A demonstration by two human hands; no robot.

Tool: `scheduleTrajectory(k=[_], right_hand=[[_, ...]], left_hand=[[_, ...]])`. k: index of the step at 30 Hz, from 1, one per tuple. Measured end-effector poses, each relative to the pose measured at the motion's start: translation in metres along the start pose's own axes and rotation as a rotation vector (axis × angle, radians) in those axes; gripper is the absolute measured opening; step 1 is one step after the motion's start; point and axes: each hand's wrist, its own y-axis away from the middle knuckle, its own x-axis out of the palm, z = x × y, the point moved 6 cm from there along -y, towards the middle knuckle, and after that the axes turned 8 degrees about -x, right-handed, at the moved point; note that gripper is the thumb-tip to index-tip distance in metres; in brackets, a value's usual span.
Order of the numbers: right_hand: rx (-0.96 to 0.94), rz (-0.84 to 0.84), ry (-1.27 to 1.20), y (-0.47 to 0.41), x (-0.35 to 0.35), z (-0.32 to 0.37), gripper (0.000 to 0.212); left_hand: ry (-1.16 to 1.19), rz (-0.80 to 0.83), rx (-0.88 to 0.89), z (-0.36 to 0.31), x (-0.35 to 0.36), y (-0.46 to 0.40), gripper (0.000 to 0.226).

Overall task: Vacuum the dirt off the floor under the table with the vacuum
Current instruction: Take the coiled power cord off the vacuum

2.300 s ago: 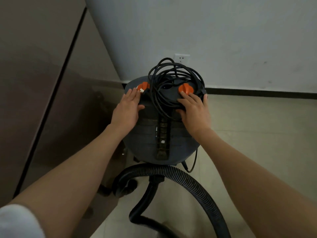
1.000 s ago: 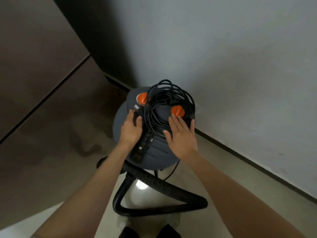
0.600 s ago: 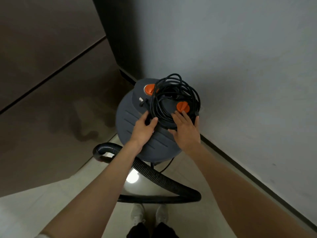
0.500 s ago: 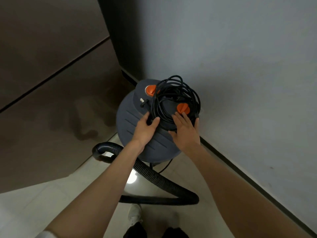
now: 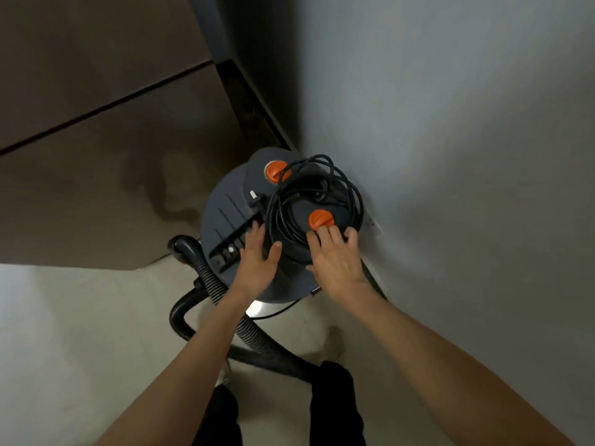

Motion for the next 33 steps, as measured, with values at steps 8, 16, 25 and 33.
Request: scheduleTrajectory(k=[8, 16, 25, 33], right_hand=[[-0.114, 0.088, -0.116, -0.011, -0.004, -0.009, 0.045], [-0.207, 0.001, -0.445, 0.012, -0.067, -0.013, 0.032], [-0.351, -0.022, -0.568, 0.070, -0.115, 0.013, 0.026], [-0.285, -0.003, -0.749, 0.094, -0.147, 0.027, 0.033]], left_hand=[[0.314, -0.035, -0.134, -0.015, 0.012, 0.023, 0.052], [0.806, 0.007, -0.243, -0.020, 0.022, 0.068, 0.073], [1.001, 0.077, -0.238, -0.037, -0.008, 0.132, 0.014], [1.101, 0.209, -0.072, -0.051, -0.025, 0.191, 0.037]])
